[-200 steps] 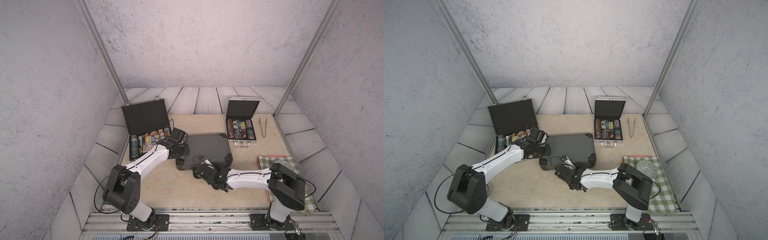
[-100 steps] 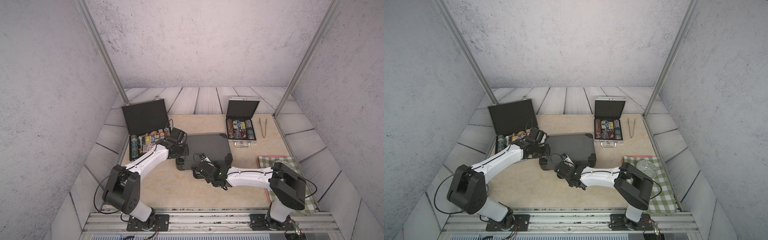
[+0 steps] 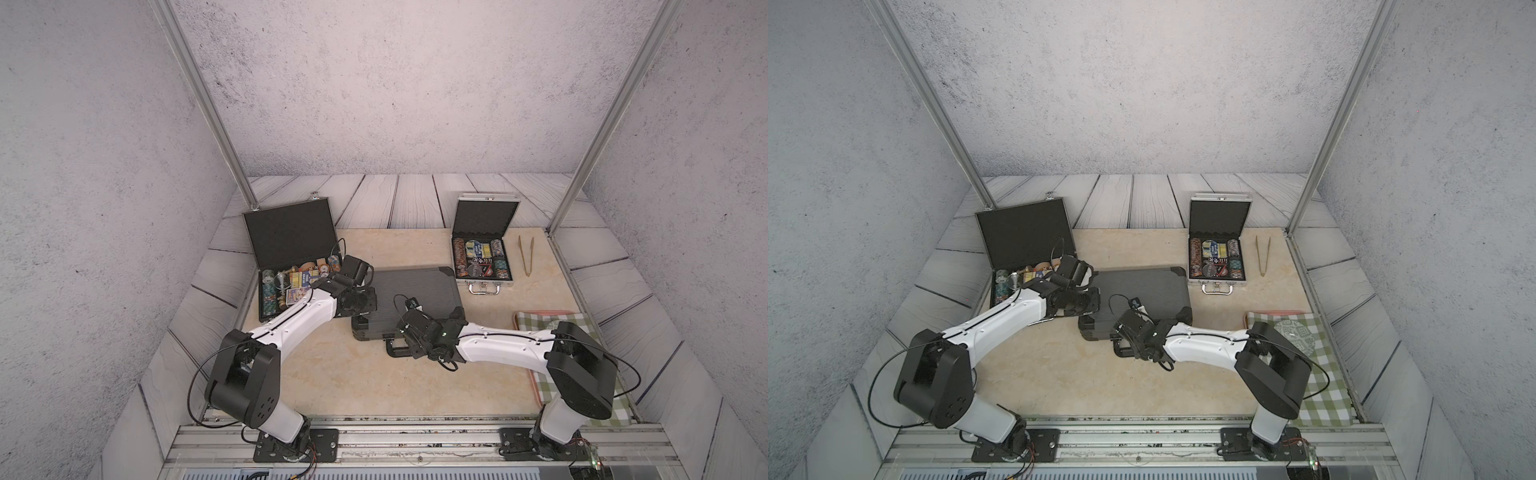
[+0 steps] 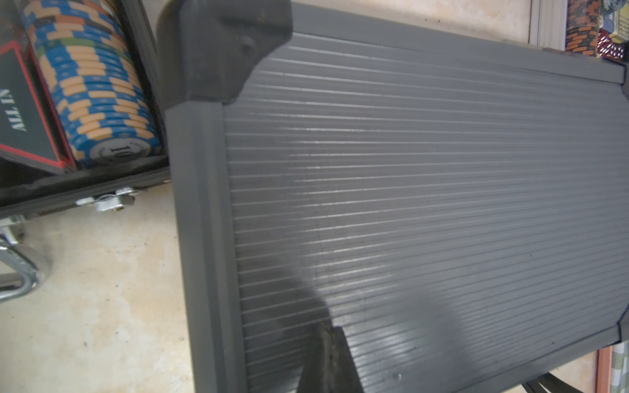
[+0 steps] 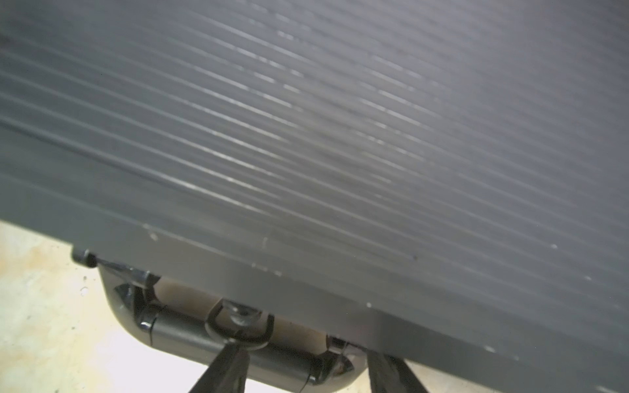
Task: Close the poker set cases
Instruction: Fasten the fastener on the poker set case.
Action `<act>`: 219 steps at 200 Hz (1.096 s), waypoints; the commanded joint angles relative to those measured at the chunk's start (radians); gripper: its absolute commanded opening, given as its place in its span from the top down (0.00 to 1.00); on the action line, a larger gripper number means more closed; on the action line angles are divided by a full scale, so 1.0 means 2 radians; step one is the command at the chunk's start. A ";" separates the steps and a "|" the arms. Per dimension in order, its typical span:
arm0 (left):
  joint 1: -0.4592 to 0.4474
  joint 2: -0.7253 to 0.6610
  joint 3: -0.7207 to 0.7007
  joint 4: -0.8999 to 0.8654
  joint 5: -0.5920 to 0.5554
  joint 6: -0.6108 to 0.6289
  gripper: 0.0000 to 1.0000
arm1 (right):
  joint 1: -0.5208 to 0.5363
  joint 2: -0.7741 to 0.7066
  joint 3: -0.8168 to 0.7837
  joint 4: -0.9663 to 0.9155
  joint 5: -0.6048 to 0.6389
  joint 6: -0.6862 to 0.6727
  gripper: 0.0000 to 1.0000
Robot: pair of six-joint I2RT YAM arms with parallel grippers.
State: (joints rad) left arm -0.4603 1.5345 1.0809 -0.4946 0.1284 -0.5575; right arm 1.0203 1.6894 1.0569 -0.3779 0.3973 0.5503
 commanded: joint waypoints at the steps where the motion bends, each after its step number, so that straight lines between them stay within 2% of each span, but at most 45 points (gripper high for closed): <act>1: 0.005 0.003 -0.017 -0.025 -0.005 0.003 1.00 | -0.034 0.001 0.022 0.046 0.029 0.021 0.43; 108: 0.005 0.006 -0.026 -0.019 0.001 0.003 1.00 | -0.056 0.035 0.080 0.008 0.005 0.083 0.46; 168: 0.005 0.000 -0.029 -0.019 0.002 0.003 1.00 | -0.058 0.032 0.080 -0.020 0.037 0.098 0.49; 192: 0.005 -0.002 -0.028 -0.019 0.003 0.003 1.00 | -0.061 0.028 0.067 -0.015 0.030 0.102 0.55; 219: 0.005 -0.002 -0.025 -0.020 0.006 0.002 1.00 | -0.062 0.027 0.054 0.015 -0.005 0.108 0.61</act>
State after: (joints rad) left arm -0.4576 1.5246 1.0576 -0.4568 0.1371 -0.5579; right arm 0.9504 1.7290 1.1740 -0.5396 0.2932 0.7624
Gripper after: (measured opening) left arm 0.041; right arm 0.407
